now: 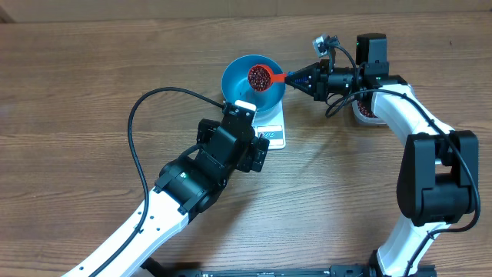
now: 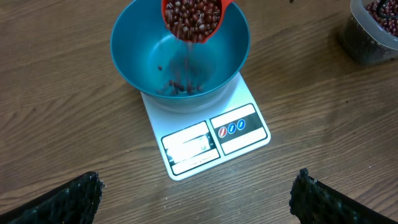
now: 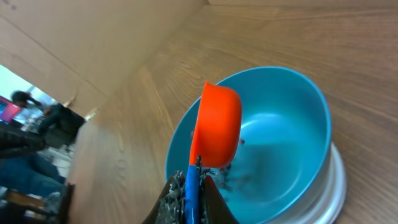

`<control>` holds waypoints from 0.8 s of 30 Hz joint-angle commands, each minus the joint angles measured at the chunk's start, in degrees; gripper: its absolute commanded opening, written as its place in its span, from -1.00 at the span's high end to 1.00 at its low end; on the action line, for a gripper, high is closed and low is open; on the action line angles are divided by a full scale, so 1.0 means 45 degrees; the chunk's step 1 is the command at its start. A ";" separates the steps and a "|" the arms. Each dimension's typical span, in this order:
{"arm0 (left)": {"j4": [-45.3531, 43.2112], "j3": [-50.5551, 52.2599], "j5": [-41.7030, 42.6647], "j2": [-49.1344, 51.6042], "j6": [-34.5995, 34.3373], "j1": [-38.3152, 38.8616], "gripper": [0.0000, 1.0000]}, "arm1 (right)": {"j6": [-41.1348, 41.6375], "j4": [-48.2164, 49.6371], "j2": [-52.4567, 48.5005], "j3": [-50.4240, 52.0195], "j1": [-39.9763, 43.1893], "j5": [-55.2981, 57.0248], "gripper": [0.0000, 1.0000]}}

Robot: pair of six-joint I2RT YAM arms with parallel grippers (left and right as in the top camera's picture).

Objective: Scoop item into bowl and weigh 150g on scale
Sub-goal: 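Carry the scoop left over the teal bowl on the scale, then tilt the scoop with the right gripper to pour beans into the bowl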

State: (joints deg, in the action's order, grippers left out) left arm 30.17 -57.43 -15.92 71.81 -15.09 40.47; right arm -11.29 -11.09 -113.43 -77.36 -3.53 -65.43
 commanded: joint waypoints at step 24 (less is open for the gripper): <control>-0.0044 0.0087 -0.0223 0.0117 -0.0175 0.0010 -0.99 | -0.8325 0.0068 -0.0107 -0.0325 -0.0058 0.0068 0.92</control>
State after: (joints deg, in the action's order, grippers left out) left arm 30.17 -57.43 -15.94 71.81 -15.09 40.47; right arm -41.32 -11.11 -113.45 -77.36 -3.53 -64.62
